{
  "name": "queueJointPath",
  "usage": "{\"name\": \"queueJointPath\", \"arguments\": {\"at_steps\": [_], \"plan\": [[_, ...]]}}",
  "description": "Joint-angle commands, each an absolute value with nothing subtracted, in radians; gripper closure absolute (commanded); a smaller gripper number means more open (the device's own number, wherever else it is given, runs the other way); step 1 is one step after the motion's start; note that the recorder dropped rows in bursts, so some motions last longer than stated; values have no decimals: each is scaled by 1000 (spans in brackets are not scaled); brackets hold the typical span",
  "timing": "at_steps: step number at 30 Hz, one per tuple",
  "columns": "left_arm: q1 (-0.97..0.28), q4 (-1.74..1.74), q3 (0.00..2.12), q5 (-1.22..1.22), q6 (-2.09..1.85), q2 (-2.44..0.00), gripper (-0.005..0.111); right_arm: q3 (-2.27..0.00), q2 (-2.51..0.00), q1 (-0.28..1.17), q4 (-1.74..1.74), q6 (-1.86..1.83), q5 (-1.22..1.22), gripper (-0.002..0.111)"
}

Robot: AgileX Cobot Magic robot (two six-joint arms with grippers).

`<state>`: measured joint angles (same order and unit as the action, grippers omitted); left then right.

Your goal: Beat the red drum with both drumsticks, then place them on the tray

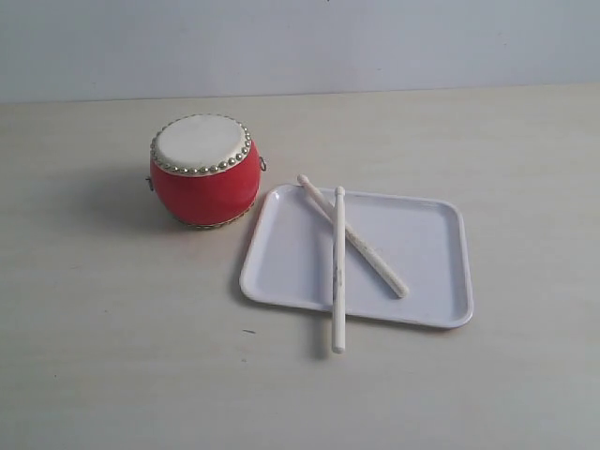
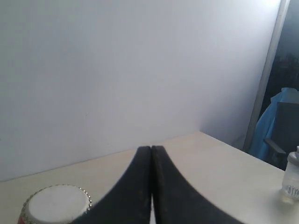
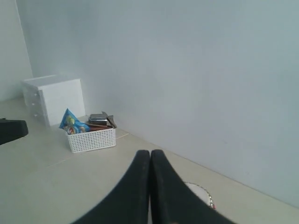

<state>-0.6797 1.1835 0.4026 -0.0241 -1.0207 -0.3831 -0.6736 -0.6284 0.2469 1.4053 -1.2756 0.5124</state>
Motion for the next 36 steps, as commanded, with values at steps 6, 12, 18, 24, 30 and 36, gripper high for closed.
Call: {"name": "queueJointPath", "arguments": {"at_steps": [6,12,18,24,30,36], "plan": [[-688,1202,259,-108,-984,-154,107,-375,-373,245,1744,-1610,660,108],[-688,1235,180,-110,-984,-75,107,-223,-250,245,1744,-1658,682,108],[-688,1243,67,-112,-984,-14,107,-71,-156,245,1744,-1681,658,108],[-686,1243,0,-126,-987,0,107,0,-60,245,1744,-1708,638,108],[-686,1255,0,-213,-988,0,107,0,-44,245,1736,-1684,631,108],[-686,1255,0,-241,-988,0,107,0,-44,245,1631,-1558,631,108]]}}
